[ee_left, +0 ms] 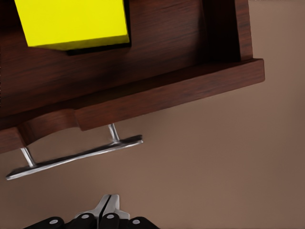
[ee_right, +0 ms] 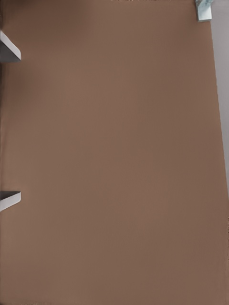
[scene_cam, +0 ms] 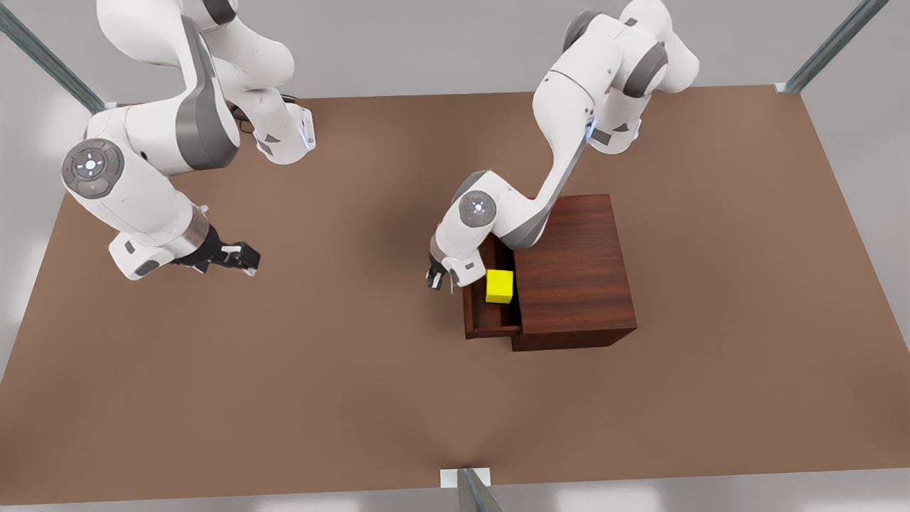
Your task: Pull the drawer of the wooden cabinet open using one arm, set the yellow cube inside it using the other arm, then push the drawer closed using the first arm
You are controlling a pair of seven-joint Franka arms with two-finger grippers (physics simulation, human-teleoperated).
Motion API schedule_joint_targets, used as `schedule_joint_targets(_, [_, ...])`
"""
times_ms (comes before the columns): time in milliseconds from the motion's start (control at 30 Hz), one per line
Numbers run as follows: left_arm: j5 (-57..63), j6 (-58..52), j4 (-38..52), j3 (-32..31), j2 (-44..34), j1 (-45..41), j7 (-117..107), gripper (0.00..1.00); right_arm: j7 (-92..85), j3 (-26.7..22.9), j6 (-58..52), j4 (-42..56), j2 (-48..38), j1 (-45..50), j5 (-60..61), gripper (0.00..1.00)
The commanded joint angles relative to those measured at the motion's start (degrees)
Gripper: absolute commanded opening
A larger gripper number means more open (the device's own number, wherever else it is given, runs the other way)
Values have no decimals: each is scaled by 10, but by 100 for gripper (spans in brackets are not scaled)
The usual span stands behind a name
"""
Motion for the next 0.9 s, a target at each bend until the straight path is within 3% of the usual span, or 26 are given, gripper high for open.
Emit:
schedule_joint_targets(0, [13, 8, -7, 0, 1, -5, -304, 21, -236, 0, -5, -1, -1, 0, 1, 100])
schedule_joint_targets(200, [13, -108, -9, 0, 1, 0, -209, 21, -235, 0, -6, 0, 0, 0, 2, 100])
schedule_joint_targets(867, [15, -233, -21, 2, -16, 55, -90, 21, -242, -1, -8, 0, 1, -3, 2, 100])
